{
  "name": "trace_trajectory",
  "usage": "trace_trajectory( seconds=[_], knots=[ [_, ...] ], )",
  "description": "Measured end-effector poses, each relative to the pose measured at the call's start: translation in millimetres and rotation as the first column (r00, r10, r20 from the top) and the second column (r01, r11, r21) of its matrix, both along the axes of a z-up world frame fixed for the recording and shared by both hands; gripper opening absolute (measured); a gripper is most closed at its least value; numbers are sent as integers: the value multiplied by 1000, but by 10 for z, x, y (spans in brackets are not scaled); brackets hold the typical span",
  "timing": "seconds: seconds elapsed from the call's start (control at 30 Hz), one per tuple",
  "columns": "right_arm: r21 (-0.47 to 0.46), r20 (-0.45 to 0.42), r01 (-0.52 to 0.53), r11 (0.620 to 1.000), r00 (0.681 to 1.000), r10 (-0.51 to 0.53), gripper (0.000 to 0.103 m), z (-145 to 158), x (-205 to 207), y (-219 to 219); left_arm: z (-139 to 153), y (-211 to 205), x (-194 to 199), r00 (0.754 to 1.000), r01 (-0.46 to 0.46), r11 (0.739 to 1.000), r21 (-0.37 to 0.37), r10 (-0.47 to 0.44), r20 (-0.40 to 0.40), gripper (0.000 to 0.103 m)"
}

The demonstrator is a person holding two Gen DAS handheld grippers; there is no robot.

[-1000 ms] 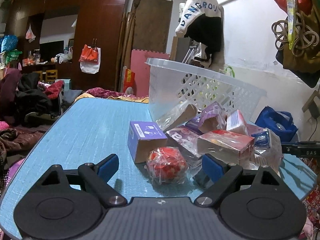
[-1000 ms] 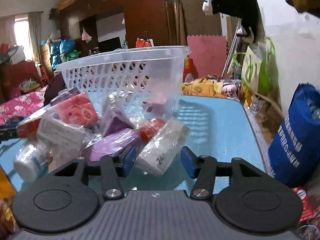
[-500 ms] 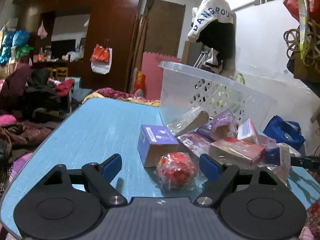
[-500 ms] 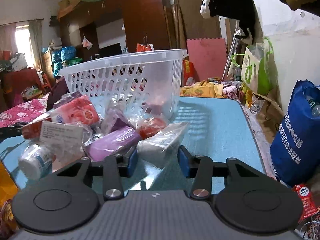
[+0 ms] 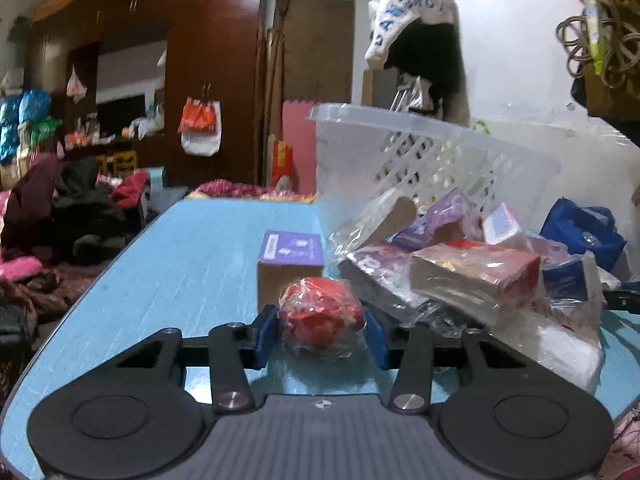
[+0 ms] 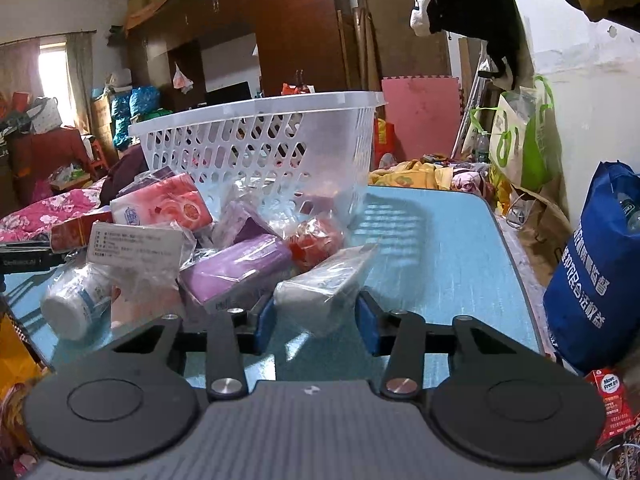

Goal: Organize objects
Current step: 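Grasp the red mesh-bagged ball with the left gripper while the right grasps a clear-bagged white item, then lift both held items over the white basket and open both grippers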

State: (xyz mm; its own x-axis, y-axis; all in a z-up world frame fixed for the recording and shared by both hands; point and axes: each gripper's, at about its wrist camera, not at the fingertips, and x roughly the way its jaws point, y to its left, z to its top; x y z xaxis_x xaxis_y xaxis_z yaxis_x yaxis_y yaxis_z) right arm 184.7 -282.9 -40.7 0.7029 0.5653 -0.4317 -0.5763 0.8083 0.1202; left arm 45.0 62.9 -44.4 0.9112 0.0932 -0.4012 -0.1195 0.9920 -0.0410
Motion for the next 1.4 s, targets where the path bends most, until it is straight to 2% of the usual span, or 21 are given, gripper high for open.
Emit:
trace_trajectory(
  seconds=[0.17, 0.23, 0.33, 0.53, 0.67, 0.8, 0.93, 1.03, 1.17, 1.2, 1.27, 1.33, 1.4],
  knots=[
    [-5, 8, 14, 1000, 1000, -14, 49, -26, 19, 24, 44, -50, -60, 999, 27, 999, 18, -28, 28, 50],
    [-7, 7, 21, 1000, 1000, -21, 54, -32, 40, 38, 90, -59, -104, 998, 31, 999, 22, -32, 50, 50],
    [-30, 18, 35, 999, 999, -34, 47, -38, 28, 62, 160, -51, -167, 996, 31, 999, 19, -33, 77, 50],
    [-50, 97, 72, 996, 993, -67, 46, 92, -104, 18, 247, -17, -208, 993, 32, 999, 4, -33, 117, 50],
    [11, 136, 59, 998, 989, -60, 46, 262, -194, -53, 354, -15, -255, 989, 43, 999, -13, -40, 143, 50],
    [57, 210, -15, 998, 978, 3, 46, 647, -280, 63, 645, -87, -211, 977, 81, 997, 0, -79, 200, 50],
    [31, 272, -86, 996, 959, 75, 47, 1119, -102, 418, 1114, -172, 254, 967, 138, 990, -15, -132, 217, 50],
    [5, 260, -105, 994, 960, 100, 47, 1355, 242, 700, 1361, -228, 792, 974, 153, 987, -38, -145, 173, 50],
    [-34, 198, -94, 995, 975, 99, 47, 1392, 674, 953, 1393, -284, 1372, 989, 124, 989, -78, -117, 86, 50],
    [-49, 192, -96, 994, 976, 104, 47, 1362, 745, 998, 1360, -283, 1485, 991, 123, 988, -89, -118, 60, 54],
    [-62, 193, -69, 996, 978, 80, 51, 1303, 824, 1036, 1239, -278, 1694, 993, 114, 989, -97, -116, -7, 69],
    [-78, 182, -54, 996, 981, 67, 83, 1243, 861, 1033, 1154, -247, 1695, 997, 71, 994, -83, -73, -22, 73],
    [-73, 184, -46, 996, 981, 58, 90, 1199, 776, 943, 1146, -233, 1598, 996, 88, 993, -75, -89, -6, 75]
  ],
)
